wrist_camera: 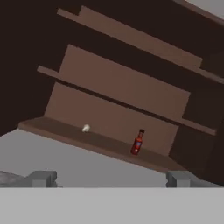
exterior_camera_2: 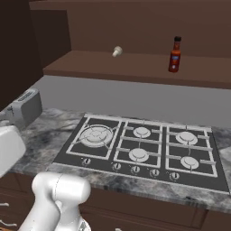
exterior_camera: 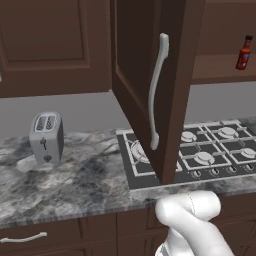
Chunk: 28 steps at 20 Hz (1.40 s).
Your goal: Pick the chicken drumstick from the plate and place it on the cutting board. Then pick the condiment bottle from the cabinet and place it next to the cutting board.
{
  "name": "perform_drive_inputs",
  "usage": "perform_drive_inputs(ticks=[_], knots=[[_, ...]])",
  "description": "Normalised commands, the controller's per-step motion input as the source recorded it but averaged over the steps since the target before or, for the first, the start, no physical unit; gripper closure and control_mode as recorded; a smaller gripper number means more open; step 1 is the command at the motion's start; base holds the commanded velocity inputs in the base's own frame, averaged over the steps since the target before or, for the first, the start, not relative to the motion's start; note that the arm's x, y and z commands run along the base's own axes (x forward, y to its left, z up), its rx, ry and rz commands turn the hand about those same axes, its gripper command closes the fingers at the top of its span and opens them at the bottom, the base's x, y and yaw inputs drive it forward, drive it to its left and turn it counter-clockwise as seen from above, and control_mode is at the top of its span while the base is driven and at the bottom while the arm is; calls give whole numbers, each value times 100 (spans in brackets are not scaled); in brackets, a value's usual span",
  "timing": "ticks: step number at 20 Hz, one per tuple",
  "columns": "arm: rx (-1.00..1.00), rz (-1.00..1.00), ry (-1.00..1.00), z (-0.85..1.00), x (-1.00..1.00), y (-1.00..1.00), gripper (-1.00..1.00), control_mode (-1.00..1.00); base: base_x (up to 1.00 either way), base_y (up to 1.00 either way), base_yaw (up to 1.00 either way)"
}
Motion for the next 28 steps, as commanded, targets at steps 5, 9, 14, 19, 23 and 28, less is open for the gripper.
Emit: perform_drive_inputs(ticks=[5, 9, 14, 19, 23, 28], knots=[[0, -9, -47, 0, 0, 0, -100, -100, 0, 0, 0], [3, -8, -33, -8, 17, 0, -100, -100, 0, 0, 0], [6, -6, -9, -6, 32, 0, -100, -100, 0, 0, 0], [7, -1, 0, 0, 25, 0, -100, -100, 0, 0, 0], [8, 0, 4, 0, 11, 0, -100, -100, 0, 0, 0], [10, 0, 3, 0, 17, -2, -100, -100, 0, 0, 0]])
